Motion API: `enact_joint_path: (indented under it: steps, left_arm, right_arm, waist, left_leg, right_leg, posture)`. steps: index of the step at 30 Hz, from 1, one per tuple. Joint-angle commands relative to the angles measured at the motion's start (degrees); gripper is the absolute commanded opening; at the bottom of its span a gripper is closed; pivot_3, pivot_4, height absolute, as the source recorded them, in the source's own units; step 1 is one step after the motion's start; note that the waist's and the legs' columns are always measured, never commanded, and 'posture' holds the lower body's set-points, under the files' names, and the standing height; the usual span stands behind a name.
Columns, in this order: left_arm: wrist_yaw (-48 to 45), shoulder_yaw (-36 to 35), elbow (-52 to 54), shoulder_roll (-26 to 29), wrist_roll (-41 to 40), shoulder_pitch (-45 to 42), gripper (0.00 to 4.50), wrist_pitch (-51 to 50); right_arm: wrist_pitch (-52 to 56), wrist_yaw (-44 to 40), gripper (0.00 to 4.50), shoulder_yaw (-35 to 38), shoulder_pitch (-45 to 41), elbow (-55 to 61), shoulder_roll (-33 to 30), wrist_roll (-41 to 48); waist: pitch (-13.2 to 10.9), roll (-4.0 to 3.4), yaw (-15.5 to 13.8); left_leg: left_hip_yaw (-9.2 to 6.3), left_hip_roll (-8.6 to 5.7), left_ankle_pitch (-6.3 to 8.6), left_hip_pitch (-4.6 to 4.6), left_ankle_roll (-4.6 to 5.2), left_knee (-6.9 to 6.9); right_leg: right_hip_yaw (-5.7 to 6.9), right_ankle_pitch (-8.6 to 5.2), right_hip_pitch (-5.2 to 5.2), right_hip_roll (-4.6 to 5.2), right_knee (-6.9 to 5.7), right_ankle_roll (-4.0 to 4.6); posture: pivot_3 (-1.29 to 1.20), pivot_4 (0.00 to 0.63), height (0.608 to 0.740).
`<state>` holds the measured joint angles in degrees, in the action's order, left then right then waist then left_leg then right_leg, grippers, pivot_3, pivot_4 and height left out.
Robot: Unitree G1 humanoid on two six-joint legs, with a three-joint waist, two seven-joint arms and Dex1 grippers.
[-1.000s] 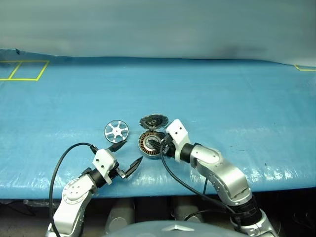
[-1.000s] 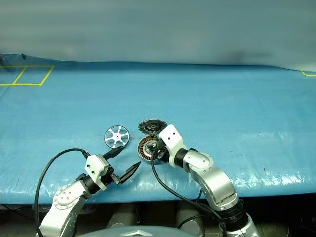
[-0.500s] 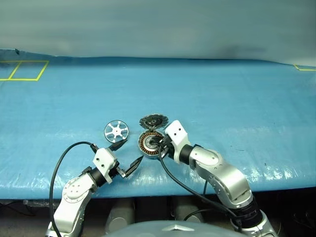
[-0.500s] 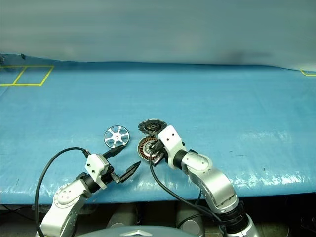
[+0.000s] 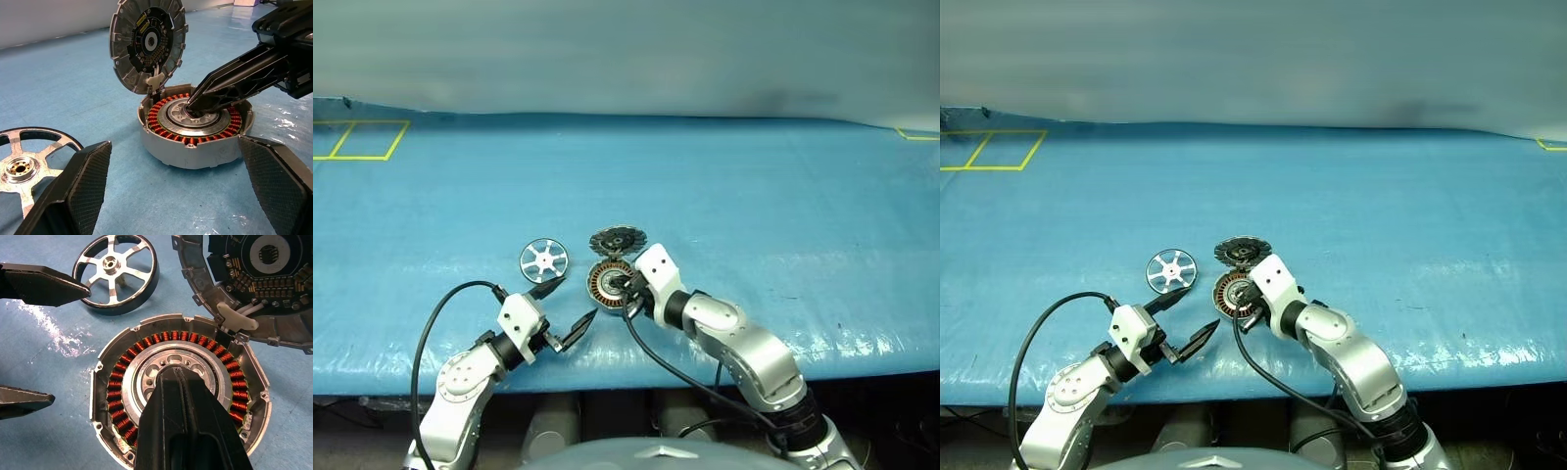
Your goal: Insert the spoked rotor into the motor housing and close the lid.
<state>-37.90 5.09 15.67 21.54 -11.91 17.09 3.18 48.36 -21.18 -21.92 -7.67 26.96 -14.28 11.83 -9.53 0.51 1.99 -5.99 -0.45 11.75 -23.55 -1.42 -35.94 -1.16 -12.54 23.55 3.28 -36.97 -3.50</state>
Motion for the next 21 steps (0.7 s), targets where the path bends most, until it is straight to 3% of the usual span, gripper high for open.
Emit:
enact_joint_path:
  steps: [1,21]
  left_arm:
    - [-0.10,0.15,0.20,0.07,-0.31,-0.22,4.50,0.80]
    - [0.36,0.42,0.47,0.02,-0.23,0.04,4.50,0.24]
  right_arm:
    - [-1.61,0.00,0.04,0.05,-1.06,0.66,0.63,-0.13]
    - [-3.89,-0.17,0.04,-0.19,-2.74,-4.51,2.59,-0.92]
  waist:
    - [0.00,0.00,0.00]
    - [0.00,0.00,0.06]
  left_leg:
    - [0.00,0.00,0.00,0.00,0.00,0.00]
    - [-0.01,0.00,0.00,0.01,0.00,0.00]
  right_leg:
    - [0.00,0.00,0.00,0.00,0.00,0.00]
    - [0.00,0.00,-0.01,-0.01,-0.02,0.00]
  posture:
    - [0.00,0.150,0.740]
    - [0.00,0.150,0.740]
